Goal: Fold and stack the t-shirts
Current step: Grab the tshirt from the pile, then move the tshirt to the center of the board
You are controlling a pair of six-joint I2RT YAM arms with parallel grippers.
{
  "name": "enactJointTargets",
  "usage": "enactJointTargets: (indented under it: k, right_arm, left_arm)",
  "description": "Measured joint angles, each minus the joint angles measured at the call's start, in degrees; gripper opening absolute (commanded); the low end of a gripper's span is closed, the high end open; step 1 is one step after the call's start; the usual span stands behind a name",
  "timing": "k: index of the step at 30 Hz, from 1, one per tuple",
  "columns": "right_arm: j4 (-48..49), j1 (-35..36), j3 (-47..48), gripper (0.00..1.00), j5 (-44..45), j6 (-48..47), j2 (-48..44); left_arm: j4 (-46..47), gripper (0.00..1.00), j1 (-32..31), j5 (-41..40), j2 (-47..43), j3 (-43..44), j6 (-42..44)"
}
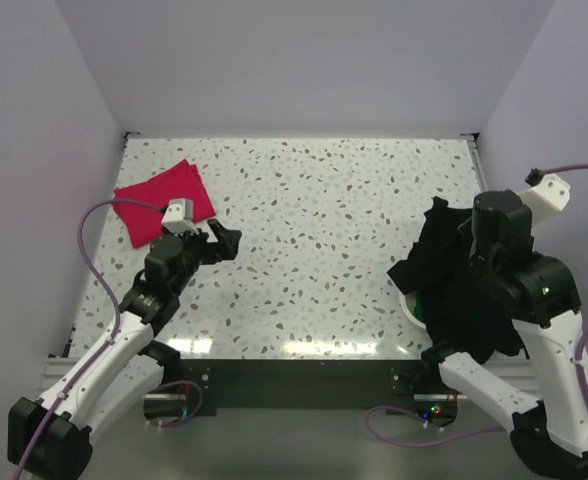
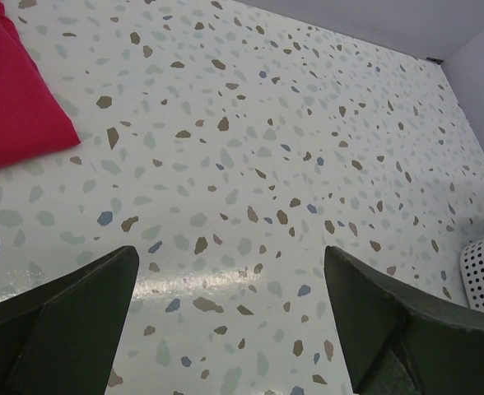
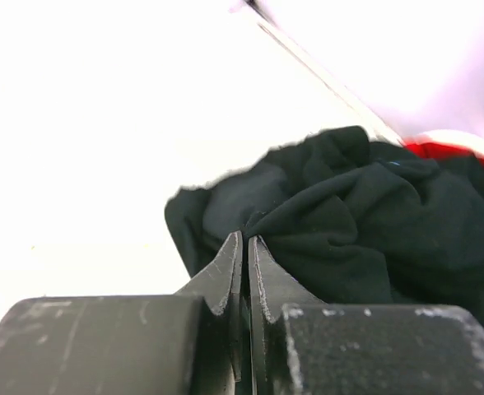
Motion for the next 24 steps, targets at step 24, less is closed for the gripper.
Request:
enactJointTargets:
  k: [24]
  right_arm:
    - [39.04, 1.84, 42.01, 0.00, -45.72, -15.89, 48.22]
  left_arm:
    - [-0.42, 1.00, 0.00, -5.97, -8.22, -2.82, 4.79]
